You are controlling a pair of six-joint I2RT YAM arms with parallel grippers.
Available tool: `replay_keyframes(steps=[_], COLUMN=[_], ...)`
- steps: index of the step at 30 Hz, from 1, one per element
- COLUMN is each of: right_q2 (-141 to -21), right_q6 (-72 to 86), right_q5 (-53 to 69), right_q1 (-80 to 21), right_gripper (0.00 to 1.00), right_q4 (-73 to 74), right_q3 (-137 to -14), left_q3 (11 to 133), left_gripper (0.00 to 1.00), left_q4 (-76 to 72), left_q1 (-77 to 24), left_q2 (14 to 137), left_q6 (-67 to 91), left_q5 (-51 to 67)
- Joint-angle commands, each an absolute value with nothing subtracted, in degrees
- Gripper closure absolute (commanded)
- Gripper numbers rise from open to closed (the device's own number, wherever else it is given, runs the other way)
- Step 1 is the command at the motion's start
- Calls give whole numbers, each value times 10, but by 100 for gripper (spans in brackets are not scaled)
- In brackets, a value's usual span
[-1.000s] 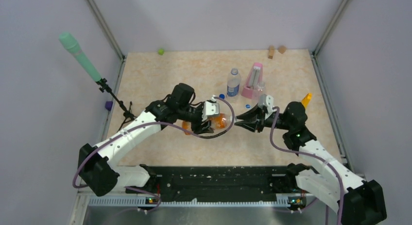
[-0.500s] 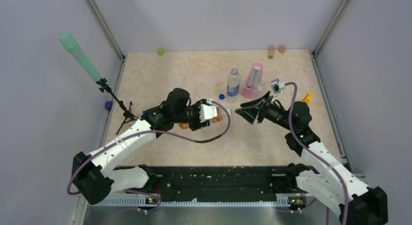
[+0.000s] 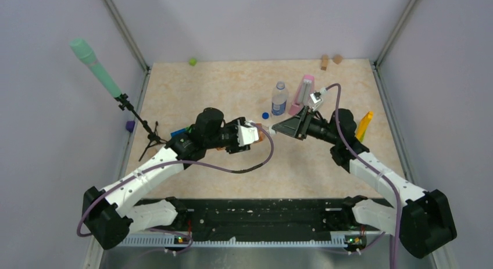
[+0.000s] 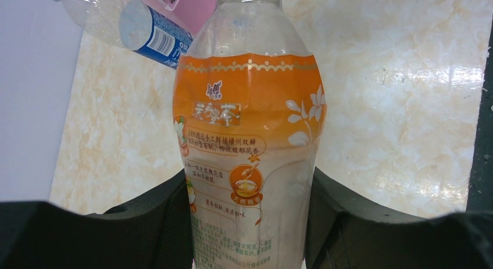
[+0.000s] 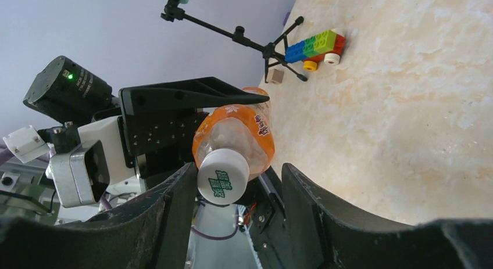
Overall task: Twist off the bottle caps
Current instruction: Unscrew the bottle cap from the plastic bottle.
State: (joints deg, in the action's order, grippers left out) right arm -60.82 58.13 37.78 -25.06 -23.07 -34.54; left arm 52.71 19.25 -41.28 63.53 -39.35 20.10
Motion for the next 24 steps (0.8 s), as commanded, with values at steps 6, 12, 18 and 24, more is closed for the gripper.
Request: replay_keyframes(steps=[6,12,18,24], right_q2=[-613,-631,-637,-612], right_q6=[590,576,542,461], right_q5=[412,423,450,445], right_q1=[-262,-262,-264,-264], right_gripper=[50,62,74,100], right_q4=[-242,-249,-250,-214], right_q3=[-360,-367,-368,-374], left_q3=[526,530,535,552], left_gripper=[100,100,100,100], left_q4=[150,157,164,186], left_q1=[-415,-415,-415,-415], left_q2=[634,640,648,660], left_q6=[-400,-400,-394,-385], left_q5=[202,215,218,230])
